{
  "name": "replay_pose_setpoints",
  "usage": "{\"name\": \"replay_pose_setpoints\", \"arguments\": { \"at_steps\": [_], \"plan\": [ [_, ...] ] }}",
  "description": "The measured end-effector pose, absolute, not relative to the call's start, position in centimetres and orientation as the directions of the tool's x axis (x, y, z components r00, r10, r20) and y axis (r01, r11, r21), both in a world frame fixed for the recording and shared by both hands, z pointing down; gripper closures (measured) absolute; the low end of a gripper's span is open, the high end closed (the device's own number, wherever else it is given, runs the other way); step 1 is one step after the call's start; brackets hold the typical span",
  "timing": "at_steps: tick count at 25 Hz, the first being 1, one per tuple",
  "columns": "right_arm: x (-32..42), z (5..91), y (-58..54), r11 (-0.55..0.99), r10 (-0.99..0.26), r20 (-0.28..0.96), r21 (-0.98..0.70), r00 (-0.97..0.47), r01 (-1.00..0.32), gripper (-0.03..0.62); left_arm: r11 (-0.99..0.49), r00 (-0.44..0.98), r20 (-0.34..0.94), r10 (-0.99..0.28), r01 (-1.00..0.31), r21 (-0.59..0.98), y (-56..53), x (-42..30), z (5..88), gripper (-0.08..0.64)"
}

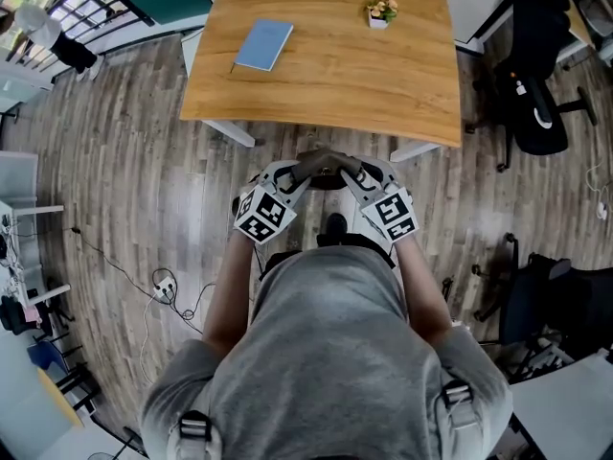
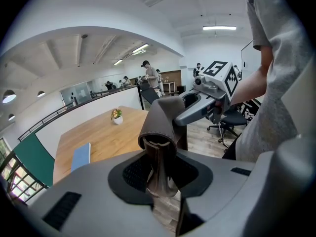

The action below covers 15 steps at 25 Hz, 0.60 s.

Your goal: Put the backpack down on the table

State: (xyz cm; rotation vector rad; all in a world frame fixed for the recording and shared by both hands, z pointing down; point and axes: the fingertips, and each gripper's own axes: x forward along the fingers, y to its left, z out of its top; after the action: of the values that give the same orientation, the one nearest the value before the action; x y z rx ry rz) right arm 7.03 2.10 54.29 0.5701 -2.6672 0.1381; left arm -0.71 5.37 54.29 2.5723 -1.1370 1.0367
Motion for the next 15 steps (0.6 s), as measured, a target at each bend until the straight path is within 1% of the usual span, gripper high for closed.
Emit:
{"name": "replay_pose_setpoints", "arguments": {
  "at_steps": [5,15],
  "plan": [
    [7.3,53.7,0.2,0.91,-0.382,0.389,0.0,-0.839,-0.414,0.472,-0.697,0.475,0.635,-0.609,-0.702,-0.144,3.5,-0.3,53.9,0.451],
    [5.7,54.5,-2.6,0.909,-0.381,0.409,0.001,-0.829,-0.417,0.472,-0.705,0.496,0.628,-0.6,-0.698,-0.123,0.4,-2.1,54.9,0.451]
  ]
}}
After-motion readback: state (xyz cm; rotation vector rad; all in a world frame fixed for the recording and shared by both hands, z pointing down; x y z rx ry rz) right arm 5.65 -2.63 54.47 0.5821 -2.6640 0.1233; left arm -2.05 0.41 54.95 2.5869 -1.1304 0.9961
